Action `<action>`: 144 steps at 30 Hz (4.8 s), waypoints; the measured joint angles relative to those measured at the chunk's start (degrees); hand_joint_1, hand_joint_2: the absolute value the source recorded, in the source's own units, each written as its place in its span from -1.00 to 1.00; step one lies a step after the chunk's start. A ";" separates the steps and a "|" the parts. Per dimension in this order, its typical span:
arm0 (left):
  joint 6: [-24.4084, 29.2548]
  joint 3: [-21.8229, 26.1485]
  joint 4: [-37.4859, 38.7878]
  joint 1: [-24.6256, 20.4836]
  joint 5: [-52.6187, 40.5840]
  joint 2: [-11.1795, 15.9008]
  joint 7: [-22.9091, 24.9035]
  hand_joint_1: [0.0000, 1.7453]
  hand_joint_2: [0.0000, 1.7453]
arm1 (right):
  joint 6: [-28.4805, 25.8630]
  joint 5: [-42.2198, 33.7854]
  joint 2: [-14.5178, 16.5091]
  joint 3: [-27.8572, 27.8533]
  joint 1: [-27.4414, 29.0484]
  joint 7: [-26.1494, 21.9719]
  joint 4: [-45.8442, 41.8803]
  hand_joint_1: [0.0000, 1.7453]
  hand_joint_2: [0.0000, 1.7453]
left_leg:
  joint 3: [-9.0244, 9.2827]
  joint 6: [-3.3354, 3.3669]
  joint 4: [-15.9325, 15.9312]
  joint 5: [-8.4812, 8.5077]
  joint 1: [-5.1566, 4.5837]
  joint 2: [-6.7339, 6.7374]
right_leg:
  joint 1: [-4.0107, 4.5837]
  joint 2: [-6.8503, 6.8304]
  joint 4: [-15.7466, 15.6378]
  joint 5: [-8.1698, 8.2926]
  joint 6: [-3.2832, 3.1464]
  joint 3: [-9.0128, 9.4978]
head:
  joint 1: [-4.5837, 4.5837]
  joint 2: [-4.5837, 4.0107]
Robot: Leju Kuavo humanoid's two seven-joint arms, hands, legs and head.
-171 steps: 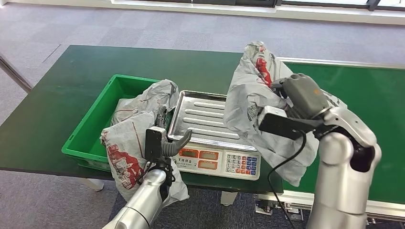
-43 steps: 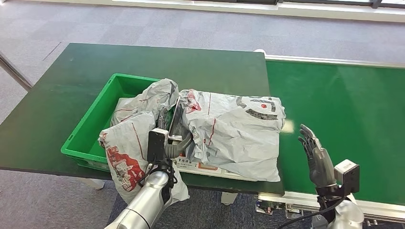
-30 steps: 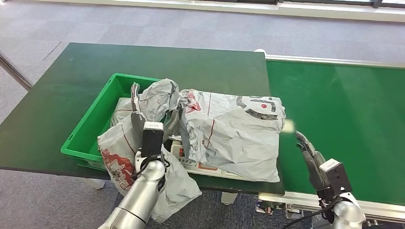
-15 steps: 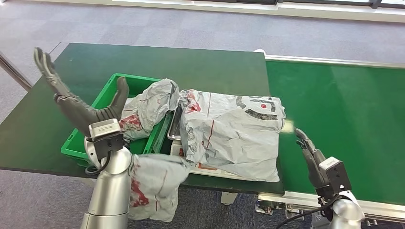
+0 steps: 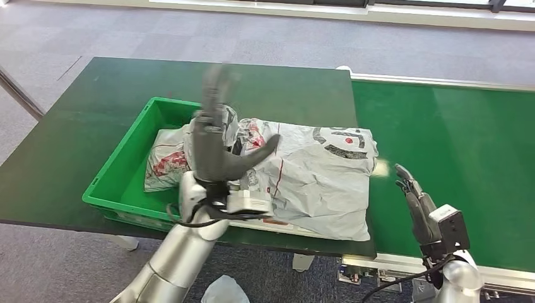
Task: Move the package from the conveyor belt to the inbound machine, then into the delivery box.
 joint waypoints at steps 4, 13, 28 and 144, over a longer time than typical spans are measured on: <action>-11.94 -6.78 17.35 -5.57 -7.70 -1.70 13.66 -1.00 1.00 | 0.00 -0.10 -0.58 0.01 -0.18 0.00 0.16 -1.00 -1.00 | 0.05 0.01 0.01 0.00 -0.10 0.15 | -0.11 0.19 0.00 0.06 0.06 -0.03 | 0.00 0.00; -19.49 -9.85 36.68 -10.85 -8.78 -5.02 17.94 -1.00 1.00 | 0.00 0.48 -0.62 0.01 0.86 0.00 0.15 -1.00 -1.00 | 0.00 0.01 0.00 -0.02 -0.10 0.17 | -0.10 0.27 0.02 0.02 0.05 -0.11 | -0.02 0.00; -23.48 -11.03 42.84 -12.57 -11.09 -5.08 25.25 -1.00 1.00 | 0.00 1.72 -0.54 -0.27 1.30 0.00 0.15 -1.00 -1.00 | 0.02 0.02 0.00 -0.01 -0.11 0.17 | -0.11 0.29 0.02 0.03 0.06 -0.09 | -0.01 0.00; 6.69 66.43 23.62 -9.80 -29.85 -1.05 -6.44 -1.00 1.00 | 0.00 0.15 -0.09 0.27 4.37 -0.02 -1.70 -1.00 -1.00 | 0.04 0.01 -0.02 0.02 -0.08 0.18 | -0.08 0.25 0.05 0.02 0.03 -0.07 | -0.04 0.00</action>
